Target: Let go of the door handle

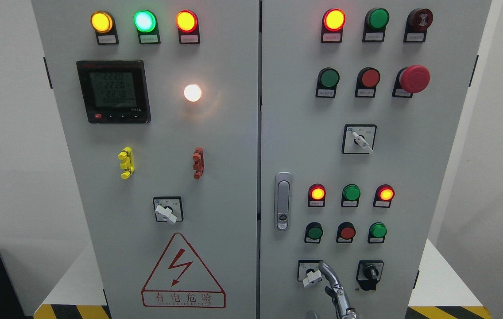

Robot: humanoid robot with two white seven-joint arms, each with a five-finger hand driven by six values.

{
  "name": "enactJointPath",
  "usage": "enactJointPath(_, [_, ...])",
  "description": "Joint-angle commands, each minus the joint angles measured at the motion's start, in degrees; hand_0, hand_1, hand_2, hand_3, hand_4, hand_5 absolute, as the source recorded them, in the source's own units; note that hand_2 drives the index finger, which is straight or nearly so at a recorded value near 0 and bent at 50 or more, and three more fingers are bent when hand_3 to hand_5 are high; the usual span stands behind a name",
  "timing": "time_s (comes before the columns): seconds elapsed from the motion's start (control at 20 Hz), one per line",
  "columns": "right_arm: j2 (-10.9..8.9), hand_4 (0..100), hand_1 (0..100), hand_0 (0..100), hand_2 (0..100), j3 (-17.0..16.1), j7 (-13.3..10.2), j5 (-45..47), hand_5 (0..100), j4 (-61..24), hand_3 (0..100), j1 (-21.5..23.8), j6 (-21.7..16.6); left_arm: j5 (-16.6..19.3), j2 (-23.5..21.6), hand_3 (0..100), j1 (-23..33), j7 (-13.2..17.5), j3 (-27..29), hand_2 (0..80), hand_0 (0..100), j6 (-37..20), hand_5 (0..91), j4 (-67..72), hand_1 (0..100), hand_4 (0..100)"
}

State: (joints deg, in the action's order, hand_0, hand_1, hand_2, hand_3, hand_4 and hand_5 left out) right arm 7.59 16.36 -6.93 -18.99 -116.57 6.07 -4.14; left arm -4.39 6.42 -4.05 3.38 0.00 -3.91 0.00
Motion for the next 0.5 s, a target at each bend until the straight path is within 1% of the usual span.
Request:
enactJointPath(0.0, [0.05, 0, 15, 32, 0, 1.65, -0.10, 0.09, 0, -0.15, 1, 0.09, 0.18, 0.00, 0.00, 8, 0.00, -0.04, -1.14, 2.3, 0, -0.04, 0.0, -0.97, 0, 1])
enactJointPath(0.3, [0.05, 0, 15, 32, 0, 1.30, -0.27, -0.43, 0, -0.32, 1, 0.17, 0.18, 0.00, 0.00, 8, 0.00, -0.04, -1.14, 2.4, 0, -0.04, 0.0, -0.97, 0, 1])
enactJointPath(0.35, [0.05, 2, 15, 32, 0, 1.04, -0.36, -0.78, 0, -0.32, 2, 0.09, 0.18, 0.00, 0.00, 8, 0.00, -0.04, -1.14, 2.4, 0, -0.04, 0.0, -0.97, 0, 1])
enactJointPath(0.4, [-0.03, 8, 17, 31, 0, 1.04, -0.54, -1.13, 0, -0.32, 7, 0.09, 0.18, 0.00, 0.00, 8, 0.00, -0.04, -1.14, 2.4, 0, -0.04, 0.0, -0.97, 0, 1])
enactJointPath(0.45, [-0.03, 15, 19, 30, 0, 1.04, -0.62, -2.27, 2, -0.32, 13, 0.00, 0.27, 0.00, 0.00, 8, 0.00, -0.04, -1.14, 2.4, 0, -0.04, 0.0, -0.97, 0, 1])
